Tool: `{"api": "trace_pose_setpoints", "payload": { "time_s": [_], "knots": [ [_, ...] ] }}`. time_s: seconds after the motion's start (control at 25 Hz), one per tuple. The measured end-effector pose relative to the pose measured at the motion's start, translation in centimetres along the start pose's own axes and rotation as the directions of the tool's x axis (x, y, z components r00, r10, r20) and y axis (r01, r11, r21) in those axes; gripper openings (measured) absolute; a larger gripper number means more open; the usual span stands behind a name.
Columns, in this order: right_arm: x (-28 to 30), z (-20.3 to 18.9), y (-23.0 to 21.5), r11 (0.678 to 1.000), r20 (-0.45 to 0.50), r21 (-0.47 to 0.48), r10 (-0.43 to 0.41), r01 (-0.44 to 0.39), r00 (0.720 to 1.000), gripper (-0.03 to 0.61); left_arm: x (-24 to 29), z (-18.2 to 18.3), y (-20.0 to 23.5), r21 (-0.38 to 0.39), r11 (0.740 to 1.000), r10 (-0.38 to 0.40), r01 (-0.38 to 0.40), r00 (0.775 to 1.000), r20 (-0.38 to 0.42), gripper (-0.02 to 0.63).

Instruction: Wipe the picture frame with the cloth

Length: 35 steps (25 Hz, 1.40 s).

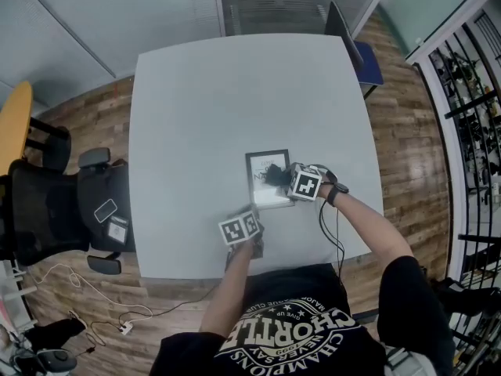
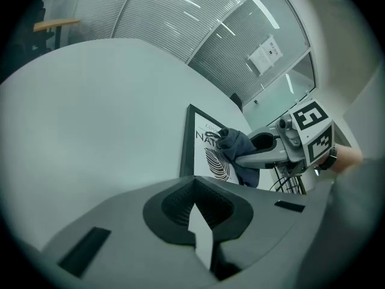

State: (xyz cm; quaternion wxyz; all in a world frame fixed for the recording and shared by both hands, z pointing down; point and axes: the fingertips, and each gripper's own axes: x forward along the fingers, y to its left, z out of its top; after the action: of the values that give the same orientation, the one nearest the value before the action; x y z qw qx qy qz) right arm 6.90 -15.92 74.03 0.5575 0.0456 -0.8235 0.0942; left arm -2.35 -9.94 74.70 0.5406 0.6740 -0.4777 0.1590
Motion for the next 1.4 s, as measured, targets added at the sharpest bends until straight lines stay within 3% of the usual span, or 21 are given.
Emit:
{"api": "trace_pose_setpoints", "payload": {
  "time_s": [0.16, 0.4, 0.68, 0.88, 1.04, 1.28, 1.4],
  "knots": [
    [-0.7, -1.4, -0.6, 0.997, 0.033, 0.076, -0.008, 0.005, 0.999, 0.084, -0.1, 0.0, 0.0, 0.004, 1.000, 0.000, -0.001, 1.000, 0.003, 0.000],
    [-1.3, -2.0, -0.7, 0.998, -0.023, 0.026, -0.050, 0.051, 0.998, 0.085, -0.1, 0.0, -0.2, 0.014, 0.999, -0.034, 0.034, 0.999, 0.008, 0.000],
    [-0.6, 6.1, 2.1, 0.999, 0.113, -0.026, 0.034, -0.032, 0.993, 0.084, 0.0, 0.0, -0.1, 0.021, 0.998, -0.052, 0.052, 0.999, 0.003, 0.000],
    [1.9, 9.3, 4.1, 0.994, 0.088, -0.086, 0.071, -0.063, 0.994, 0.084, -0.2, -0.3, -0.1, 0.053, 0.997, -0.059, 0.059, 0.998, -0.008, 0.000],
    [3.8, 7.9, 4.2, 0.996, 0.018, -0.038, 0.085, -0.084, 0.996, 0.086, -0.3, -0.2, -0.2, 0.032, 0.997, -0.065, 0.065, 0.998, 0.004, 0.000],
    [3.1, 5.7, 3.6, 0.996, 0.016, -0.031, 0.083, -0.083, 0.996, 0.086, -0.4, -0.2, 0.2, 0.021, 0.997, -0.069, 0.069, 0.998, 0.013, 0.000],
    [2.3, 2.3, 3.1, 0.997, -0.040, 0.023, 0.077, -0.076, 0.996, 0.084, -0.5, -0.2, 0.4, 0.007, 0.998, -0.067, 0.067, 0.998, 0.020, 0.000]
  ]
}}
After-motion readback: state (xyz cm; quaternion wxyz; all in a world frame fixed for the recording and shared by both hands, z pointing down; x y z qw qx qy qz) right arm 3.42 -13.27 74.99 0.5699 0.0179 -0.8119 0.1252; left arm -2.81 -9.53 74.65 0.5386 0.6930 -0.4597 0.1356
